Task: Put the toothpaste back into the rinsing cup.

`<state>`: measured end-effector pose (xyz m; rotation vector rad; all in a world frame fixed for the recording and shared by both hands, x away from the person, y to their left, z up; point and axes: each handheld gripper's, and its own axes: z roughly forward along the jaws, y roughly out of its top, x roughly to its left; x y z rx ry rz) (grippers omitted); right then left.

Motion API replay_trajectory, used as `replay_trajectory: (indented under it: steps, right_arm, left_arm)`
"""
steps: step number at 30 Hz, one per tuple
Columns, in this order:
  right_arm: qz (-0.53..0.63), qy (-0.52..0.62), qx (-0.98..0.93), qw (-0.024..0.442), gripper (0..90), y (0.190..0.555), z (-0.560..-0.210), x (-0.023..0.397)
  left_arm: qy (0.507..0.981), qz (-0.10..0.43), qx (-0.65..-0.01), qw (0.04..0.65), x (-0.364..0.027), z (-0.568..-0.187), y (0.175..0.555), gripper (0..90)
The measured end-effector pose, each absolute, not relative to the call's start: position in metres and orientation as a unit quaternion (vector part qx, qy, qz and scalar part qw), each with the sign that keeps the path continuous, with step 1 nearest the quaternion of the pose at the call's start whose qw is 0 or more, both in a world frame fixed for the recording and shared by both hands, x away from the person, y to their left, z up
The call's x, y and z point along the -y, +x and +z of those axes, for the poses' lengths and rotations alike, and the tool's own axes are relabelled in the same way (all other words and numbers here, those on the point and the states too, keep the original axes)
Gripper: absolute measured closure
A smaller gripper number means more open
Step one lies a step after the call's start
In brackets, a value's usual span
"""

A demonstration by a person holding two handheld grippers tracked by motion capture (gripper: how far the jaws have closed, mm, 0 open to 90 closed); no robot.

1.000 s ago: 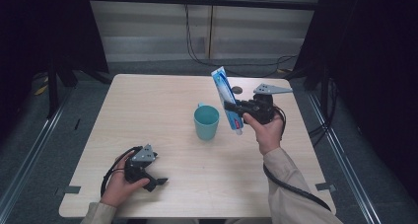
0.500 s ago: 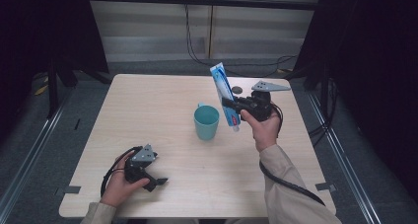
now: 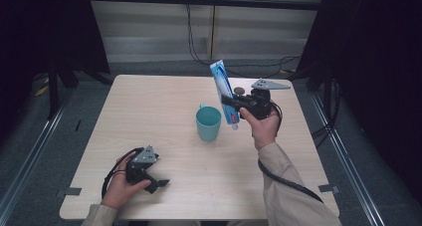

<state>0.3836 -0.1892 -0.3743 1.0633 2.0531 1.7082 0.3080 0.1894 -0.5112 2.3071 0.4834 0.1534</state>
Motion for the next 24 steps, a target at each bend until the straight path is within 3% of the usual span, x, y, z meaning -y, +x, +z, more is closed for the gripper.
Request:
replay_trajectory:
  steps: [24]
  right_arm:
    - [0.594,0.358,-0.708,0.137,74.2,0.399,-0.367,0.167]
  left_arm:
    - [0.904,0.061,-0.188,0.379,-0.189,-0.511,0.308,0.0]
